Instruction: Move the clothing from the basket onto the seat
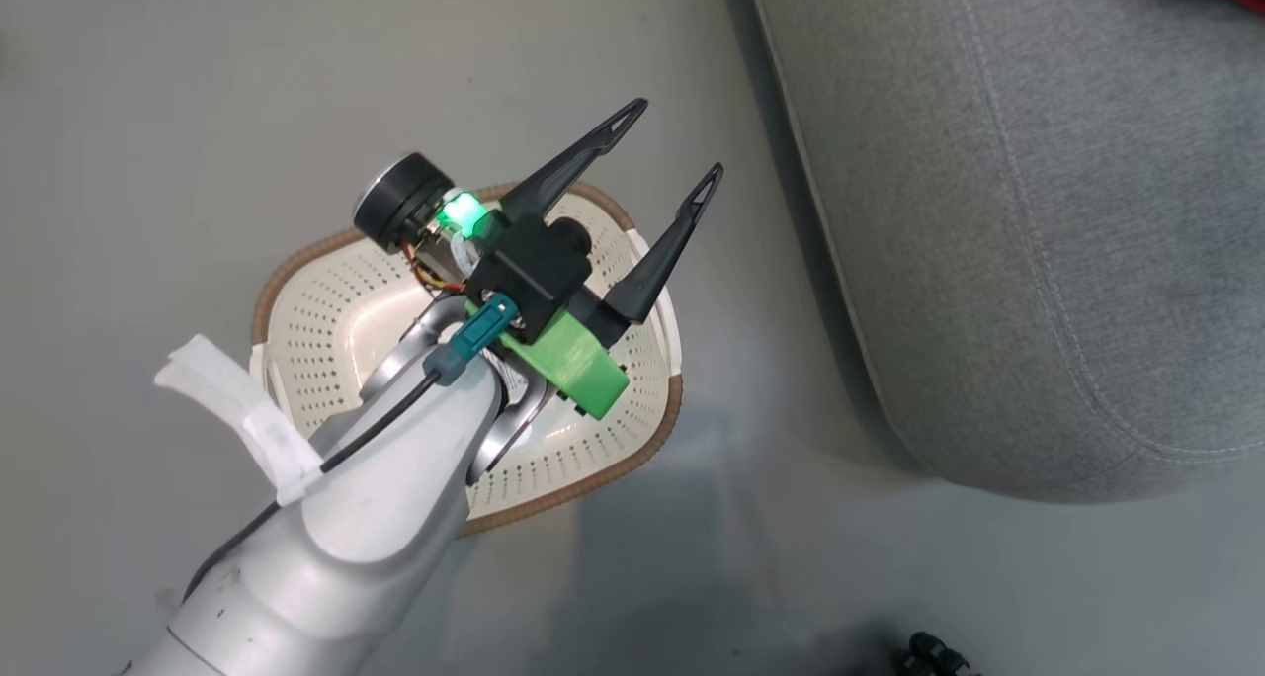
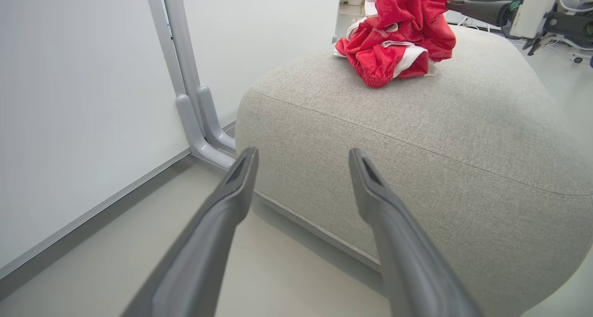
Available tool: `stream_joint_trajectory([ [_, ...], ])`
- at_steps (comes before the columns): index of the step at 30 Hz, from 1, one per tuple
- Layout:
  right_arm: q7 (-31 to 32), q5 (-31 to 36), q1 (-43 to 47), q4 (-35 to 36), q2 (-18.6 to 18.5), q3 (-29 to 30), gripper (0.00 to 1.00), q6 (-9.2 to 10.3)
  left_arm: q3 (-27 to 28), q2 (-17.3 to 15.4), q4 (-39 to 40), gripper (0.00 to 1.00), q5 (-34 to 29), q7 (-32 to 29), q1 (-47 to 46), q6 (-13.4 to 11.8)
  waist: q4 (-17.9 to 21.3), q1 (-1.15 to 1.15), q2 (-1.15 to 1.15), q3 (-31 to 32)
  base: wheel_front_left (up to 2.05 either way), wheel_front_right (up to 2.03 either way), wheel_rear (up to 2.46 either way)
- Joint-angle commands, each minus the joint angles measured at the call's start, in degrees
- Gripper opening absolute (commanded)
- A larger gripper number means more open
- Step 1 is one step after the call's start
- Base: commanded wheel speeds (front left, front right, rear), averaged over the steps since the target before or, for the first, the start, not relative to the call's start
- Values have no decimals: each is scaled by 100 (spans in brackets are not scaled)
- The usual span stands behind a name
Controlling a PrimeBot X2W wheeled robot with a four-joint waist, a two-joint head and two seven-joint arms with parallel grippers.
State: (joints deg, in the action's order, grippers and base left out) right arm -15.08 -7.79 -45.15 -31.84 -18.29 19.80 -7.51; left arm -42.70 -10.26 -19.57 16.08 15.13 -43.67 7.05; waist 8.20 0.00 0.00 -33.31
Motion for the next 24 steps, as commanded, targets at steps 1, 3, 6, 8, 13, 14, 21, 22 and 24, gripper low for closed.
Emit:
stream_joint_trajectory([
  [1,-15,4,250,114,46,-21,100,4,75,-14,21,100,-28,1,149,-32,-6,0,0,347,0,0,0],
  [3,-14,4,526,315,131,-99,100,4,195,2,50,100,-21,1,303,-50,-35,0,0,499,0,0,0],
  [6,-14,-14,896,623,275,-286,100,4,414,11,99,100,-14,1,547,-74,-96,0,0,714,0,0,0],
  [8,-15,-38,1078,832,409,-409,100,4,561,5,120,100,-15,1,698,-101,-135,0,0,843,0,0,0],
  [13,-15,-122,1501,1329,667,-807,100,4,989,40,195,100,-26,1,1112,-150,-331,0,0,1196,0,0,0],
  [14,-14,-134,1583,1410,712,-890,100,4,1077,52,207,100,-32,1,1204,-157,-386,0,0,1273,0,0,0],
  [21,-14,-231,1962,1781,1021,-1343,100,4,1726,136,335,100,-86,1,1733,-212,-732,0,0,1720,0,0,0],
  [22,-15,-246,2023,1840,1066,-1386,100,4,1828,153,361,100,-98,1,1821,-221,-787,0,0,1790,0,0,0],
  [24,-15,-239,2136,1931,1131,-1497,100,4,1994,172,381,100,-111,1,1975,-223,-883,0,0,1903,0,0,0],
])
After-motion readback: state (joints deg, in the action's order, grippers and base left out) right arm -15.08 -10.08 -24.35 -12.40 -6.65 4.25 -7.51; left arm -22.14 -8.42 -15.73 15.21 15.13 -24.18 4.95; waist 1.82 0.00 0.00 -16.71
